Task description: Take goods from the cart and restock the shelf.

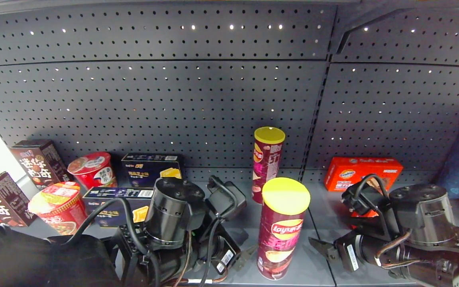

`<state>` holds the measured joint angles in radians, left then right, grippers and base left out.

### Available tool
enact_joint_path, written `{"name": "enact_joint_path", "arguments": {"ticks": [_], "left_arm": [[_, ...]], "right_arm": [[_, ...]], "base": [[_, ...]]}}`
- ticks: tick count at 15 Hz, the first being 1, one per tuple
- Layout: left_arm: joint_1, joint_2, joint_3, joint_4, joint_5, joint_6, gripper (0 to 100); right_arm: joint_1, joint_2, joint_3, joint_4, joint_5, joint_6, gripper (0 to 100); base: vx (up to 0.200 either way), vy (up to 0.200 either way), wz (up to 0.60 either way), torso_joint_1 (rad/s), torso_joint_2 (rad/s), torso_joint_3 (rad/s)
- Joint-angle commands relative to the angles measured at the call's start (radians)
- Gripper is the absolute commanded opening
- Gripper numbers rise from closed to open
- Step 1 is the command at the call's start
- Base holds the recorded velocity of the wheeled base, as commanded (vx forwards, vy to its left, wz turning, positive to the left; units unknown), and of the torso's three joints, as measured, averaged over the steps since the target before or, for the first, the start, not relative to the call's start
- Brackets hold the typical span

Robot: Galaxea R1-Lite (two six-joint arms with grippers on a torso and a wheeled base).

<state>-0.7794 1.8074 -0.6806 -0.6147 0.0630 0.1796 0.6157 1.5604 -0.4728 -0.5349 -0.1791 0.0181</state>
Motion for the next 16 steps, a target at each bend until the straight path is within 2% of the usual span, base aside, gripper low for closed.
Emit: {"name": "enact_joint_path", "arguments": {"ticks": [1,4,9,12,14,16], "left_arm": [[0.0,0.004,0.004,0.0,0.001,0.0,100],[0.002,-0.003,0.021,0.0,0.003,-0.002,100],[0.034,-0.097,0.046,0.0,0.024,-0.006,100],[0.086,-0.165,0.041,0.0,0.024,-0.005,100],[0.13,-0.227,0.032,0.0,0.023,-0.005,100],[0.209,-0.323,0.027,-0.002,0.021,-0.005,100]], "right_arm": [[0.001,-0.005,0.002,0.001,0.0,0.0,100],[0.001,-0.005,0.002,0.001,0.0,0.0,100],[0.001,-0.053,-0.001,-0.019,-0.003,-0.001,100],[-0.01,-0.163,0.003,-0.017,-0.008,-0.003,100],[-0.051,-0.25,0.002,-0.016,-0.017,-0.003,100],[-0.129,-0.364,0.014,-0.016,-0.02,-0.007,100]], "base": [[0.0,0.0,0.0,0.0,0.0,0.0],[0.0,0.0,0.0,0.0,0.0,0.0],[0.0,0.0,0.0,0.0,0.0,0.0],[0.0,0.0,0.0,0.0,0.0,0.0],[0.0,0.0,0.0,0.0,0.0,0.0],[0.0,0.0,0.0,0.0,0.0,0.0]]}}
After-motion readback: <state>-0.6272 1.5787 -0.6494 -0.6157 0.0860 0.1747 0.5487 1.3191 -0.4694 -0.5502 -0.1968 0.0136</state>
